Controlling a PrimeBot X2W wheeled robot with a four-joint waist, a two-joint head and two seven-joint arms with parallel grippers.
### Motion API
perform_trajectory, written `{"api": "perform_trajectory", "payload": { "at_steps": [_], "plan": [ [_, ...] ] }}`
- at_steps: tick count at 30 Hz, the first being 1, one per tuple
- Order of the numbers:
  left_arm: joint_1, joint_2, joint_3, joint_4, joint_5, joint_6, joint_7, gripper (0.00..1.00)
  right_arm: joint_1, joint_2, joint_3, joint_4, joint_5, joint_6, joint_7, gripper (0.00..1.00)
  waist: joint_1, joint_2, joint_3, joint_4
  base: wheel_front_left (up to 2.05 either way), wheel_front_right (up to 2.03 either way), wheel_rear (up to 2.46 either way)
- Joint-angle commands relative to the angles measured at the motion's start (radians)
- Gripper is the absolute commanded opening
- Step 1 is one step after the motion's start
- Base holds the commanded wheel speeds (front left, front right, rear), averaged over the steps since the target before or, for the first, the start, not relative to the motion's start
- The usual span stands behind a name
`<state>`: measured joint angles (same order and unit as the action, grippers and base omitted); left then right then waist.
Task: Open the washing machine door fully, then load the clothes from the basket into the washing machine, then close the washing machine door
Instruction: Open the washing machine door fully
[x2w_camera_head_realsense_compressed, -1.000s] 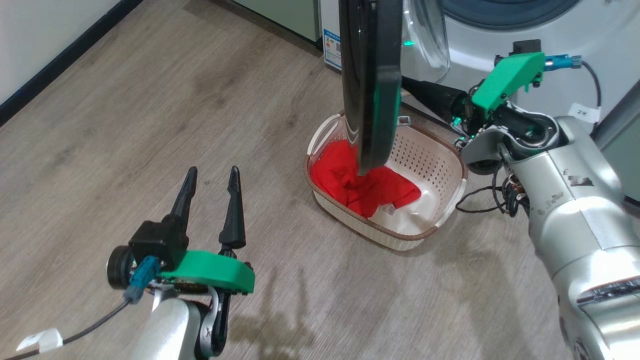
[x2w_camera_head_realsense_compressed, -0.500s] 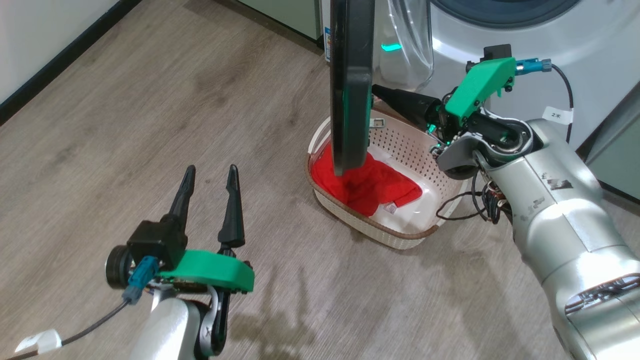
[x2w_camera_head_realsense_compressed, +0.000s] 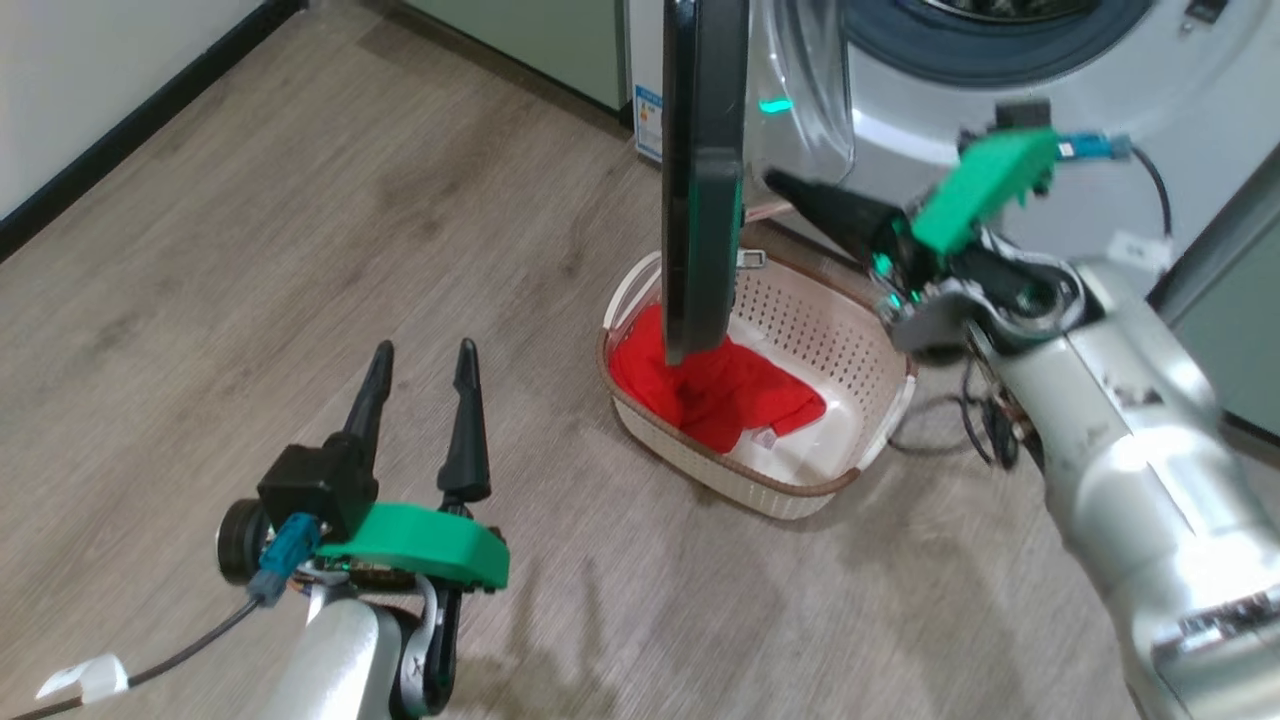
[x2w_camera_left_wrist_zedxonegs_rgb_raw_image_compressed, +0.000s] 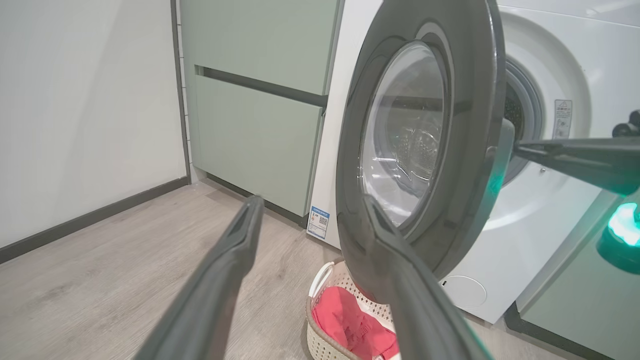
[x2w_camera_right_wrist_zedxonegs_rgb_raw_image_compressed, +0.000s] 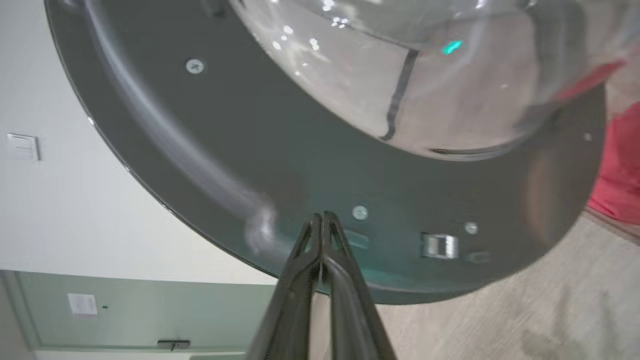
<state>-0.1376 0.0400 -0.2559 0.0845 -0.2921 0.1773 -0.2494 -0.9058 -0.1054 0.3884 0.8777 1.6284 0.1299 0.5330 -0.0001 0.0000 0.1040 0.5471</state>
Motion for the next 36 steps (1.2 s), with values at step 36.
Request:
{"api": "perform_trajectory", "payload": {
  "at_steps": [36],
  "plan": [
    [-0.064,0.010,0.120,0.106,0.043,-0.104,-0.012,1.00,0.694,-0.057,-0.259,-0.676,-1.057,0.001,-0.795,0.00,0.0001,0.0000,-0.105,-0.187,0.00,0.00,0.00]
  ]
}}
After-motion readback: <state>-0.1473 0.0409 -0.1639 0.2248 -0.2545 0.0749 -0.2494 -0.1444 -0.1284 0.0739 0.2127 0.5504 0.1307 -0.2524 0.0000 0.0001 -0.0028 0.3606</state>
